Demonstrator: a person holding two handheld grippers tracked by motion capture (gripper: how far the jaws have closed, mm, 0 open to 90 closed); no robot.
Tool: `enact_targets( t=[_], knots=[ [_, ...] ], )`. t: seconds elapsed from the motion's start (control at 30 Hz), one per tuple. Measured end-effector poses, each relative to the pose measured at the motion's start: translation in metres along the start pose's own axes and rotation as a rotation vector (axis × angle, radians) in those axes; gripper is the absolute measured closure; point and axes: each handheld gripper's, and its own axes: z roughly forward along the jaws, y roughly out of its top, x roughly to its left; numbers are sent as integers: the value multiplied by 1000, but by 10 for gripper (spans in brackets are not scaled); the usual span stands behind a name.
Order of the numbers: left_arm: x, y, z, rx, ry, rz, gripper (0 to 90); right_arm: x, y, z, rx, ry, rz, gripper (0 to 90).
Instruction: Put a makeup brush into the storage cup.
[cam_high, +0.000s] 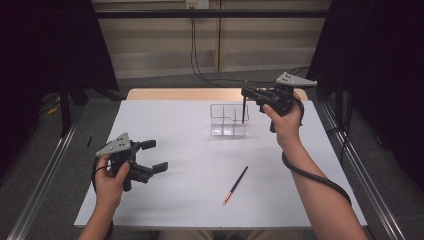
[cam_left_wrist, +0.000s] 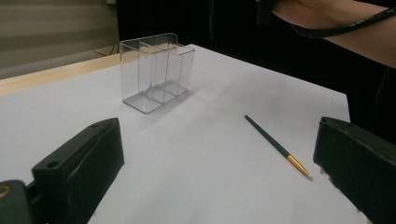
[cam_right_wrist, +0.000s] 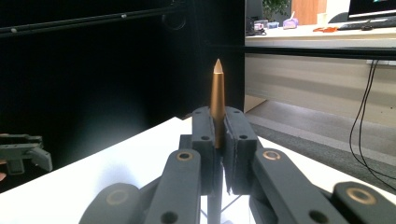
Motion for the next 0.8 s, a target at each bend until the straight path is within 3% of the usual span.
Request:
enact_targets(
  t=[0.8],
  knots=[
    [-1, -1, 2, 6, -8, 1, 17, -24, 1, 11, -33, -59, 20, 839]
  ],
)
